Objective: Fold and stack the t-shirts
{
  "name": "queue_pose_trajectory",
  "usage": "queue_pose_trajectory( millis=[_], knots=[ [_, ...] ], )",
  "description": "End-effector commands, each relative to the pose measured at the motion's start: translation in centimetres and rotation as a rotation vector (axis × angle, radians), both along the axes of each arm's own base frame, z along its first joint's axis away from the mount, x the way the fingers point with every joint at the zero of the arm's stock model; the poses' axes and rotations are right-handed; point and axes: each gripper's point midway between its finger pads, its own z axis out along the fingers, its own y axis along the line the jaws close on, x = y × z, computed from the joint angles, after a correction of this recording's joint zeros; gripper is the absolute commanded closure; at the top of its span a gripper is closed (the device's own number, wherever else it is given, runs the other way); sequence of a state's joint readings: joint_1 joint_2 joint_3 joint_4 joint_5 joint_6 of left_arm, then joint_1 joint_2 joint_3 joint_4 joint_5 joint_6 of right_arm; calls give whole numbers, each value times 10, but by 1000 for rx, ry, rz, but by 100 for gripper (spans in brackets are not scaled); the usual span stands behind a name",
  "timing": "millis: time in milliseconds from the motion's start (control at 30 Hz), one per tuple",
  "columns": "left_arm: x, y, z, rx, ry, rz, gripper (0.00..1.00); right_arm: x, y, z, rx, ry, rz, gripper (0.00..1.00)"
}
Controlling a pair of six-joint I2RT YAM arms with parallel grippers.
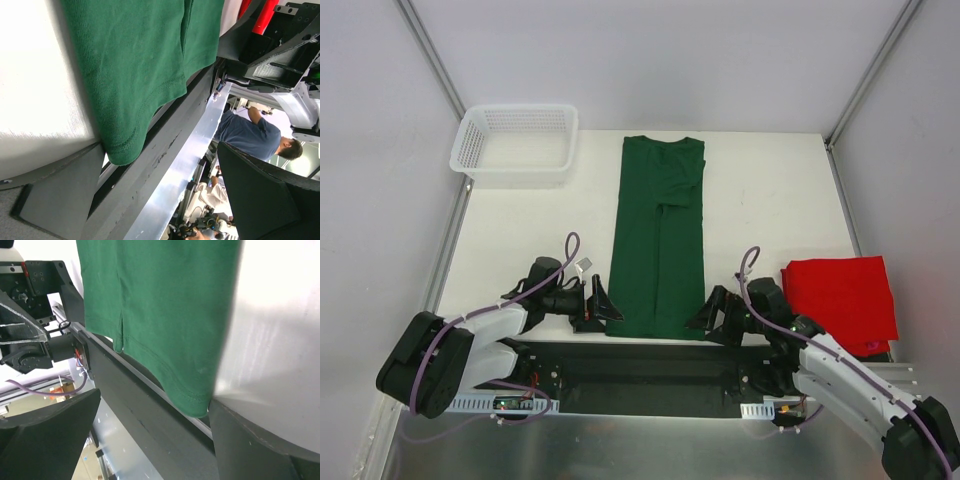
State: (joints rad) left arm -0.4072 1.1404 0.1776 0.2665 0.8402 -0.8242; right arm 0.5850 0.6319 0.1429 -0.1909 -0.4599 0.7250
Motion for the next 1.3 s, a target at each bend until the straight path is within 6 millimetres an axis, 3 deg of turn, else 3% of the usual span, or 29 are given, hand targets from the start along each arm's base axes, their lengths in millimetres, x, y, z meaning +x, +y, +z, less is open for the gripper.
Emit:
queue_pose_trajectory(
  millis=[0,133,167,200,300,533,767,833,900,1267],
  knots=[
    [-2,7,-17,86,19,17,1,-46,-47,-65,-277,206,27,4],
    [0,5,-17,89,36,12,5,-46,-47,-65,-292,219,49,3],
    [2,5,-16,87,37,12,9,-46,-47,-65,-297,219,52,2],
    [2,4,-17,88,45,13,18,-47,-47,-66,-299,222,53,2],
    [1,4,-17,90,53,11,26,-47,-49,-64,-305,218,53,14],
    [-3,5,-23,106,80,11,33,-45,-50,-61,-311,205,52,27],
    [-4,3,-25,117,86,-2,58,-42,-50,-59,-323,198,60,55],
    [-4,4,-25,121,83,-1,59,-40,-50,-58,-326,186,61,57],
    [-4,4,-25,121,83,-2,56,-37,-50,-57,-335,166,64,50],
    [-2,4,-22,120,57,-1,53,-18,-50,-52,-391,114,75,48]
  ],
)
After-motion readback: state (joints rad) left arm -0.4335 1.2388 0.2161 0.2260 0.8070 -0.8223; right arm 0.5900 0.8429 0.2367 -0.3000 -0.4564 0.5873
